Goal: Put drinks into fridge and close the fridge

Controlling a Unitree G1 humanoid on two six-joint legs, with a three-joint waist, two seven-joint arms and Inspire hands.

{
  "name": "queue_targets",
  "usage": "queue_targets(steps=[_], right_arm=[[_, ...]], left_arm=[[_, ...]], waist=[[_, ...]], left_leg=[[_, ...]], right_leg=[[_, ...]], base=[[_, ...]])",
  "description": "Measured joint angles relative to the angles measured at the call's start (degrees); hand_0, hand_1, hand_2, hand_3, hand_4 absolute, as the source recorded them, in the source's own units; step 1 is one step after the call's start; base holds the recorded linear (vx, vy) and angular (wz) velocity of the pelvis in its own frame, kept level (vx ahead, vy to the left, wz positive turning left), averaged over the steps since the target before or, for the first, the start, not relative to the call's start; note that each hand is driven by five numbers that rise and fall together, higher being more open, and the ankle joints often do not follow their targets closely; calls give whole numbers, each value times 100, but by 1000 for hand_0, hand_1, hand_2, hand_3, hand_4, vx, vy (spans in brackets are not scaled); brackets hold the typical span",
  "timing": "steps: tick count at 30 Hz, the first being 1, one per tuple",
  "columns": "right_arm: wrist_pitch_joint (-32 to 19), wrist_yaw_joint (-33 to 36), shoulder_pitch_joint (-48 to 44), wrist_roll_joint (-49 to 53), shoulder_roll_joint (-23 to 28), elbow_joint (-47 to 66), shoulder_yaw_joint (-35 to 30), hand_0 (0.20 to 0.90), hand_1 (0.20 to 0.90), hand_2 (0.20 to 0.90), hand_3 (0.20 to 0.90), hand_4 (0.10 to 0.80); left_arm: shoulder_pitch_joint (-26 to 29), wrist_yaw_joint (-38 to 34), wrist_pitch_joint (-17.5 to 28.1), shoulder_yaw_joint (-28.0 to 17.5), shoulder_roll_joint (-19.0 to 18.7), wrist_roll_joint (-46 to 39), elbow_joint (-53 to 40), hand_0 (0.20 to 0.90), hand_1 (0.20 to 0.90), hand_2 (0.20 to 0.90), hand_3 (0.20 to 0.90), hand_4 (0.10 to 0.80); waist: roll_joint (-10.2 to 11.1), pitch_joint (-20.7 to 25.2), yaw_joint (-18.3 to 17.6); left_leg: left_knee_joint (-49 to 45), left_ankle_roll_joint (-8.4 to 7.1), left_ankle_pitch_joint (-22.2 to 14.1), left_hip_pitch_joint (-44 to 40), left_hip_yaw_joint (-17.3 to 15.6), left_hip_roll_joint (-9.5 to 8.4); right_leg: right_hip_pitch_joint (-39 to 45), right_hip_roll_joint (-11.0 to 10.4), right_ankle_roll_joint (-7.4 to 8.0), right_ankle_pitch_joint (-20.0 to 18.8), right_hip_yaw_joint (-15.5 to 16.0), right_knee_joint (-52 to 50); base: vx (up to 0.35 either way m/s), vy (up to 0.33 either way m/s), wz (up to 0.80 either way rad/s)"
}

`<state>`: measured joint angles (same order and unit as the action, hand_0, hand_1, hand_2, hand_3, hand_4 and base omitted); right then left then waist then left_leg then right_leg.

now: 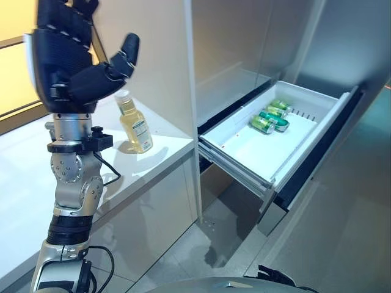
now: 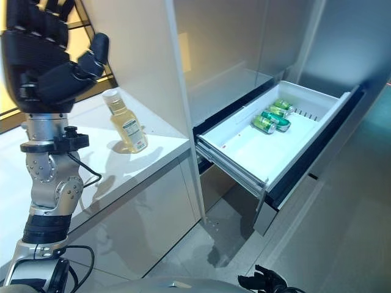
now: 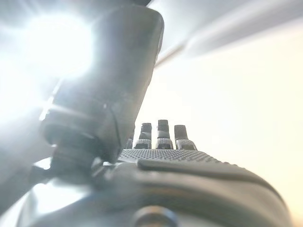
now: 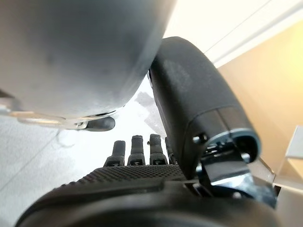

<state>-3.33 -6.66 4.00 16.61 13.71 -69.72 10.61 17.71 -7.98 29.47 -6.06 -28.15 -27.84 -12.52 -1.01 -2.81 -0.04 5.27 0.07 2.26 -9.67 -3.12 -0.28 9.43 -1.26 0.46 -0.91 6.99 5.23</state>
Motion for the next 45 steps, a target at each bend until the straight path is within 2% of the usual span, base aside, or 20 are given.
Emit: queue_targets(steps=[4,11,21,45], right_arm=[[18,7,-10,-3,-47,-6,99,900,900,900,900,800],[83,8,-12,-1,-40,14,105,900,900,900,900,800],[199,-2,-69,-7,-6,74,103,900,900,900,900,800],[360,-93,-165,-222,1,238,34,900,900,900,900,800]], left_arm=[[-123,-670,72,73,50,541,39,900,900,900,900,800],[-123,-1277,-111,335,41,1110,317,900,900,900,900,800],[-264,-1271,-655,635,42,1114,1186,900,900,900,900,800],[-382,-1067,-1069,884,41,1222,2172,900,900,900,900,800]], waist=[[103,63,4],[94,76,-36],[49,-16,-61],[74,-226,-214]], left_leg=[[9,10,7,14,42,-13],[12,2,35,29,61,-2],[11,-3,52,39,92,1],[11,-4,55,-12,-16,7]], right_leg=[[5,-12,8,8,20,0],[1,-4,7,8,37,0],[9,-5,7,7,105,-1],[22,2,8,5,8,-1]], base=[[10,7,5],[1,2,0],[1,5,2],[1,2,-1]])
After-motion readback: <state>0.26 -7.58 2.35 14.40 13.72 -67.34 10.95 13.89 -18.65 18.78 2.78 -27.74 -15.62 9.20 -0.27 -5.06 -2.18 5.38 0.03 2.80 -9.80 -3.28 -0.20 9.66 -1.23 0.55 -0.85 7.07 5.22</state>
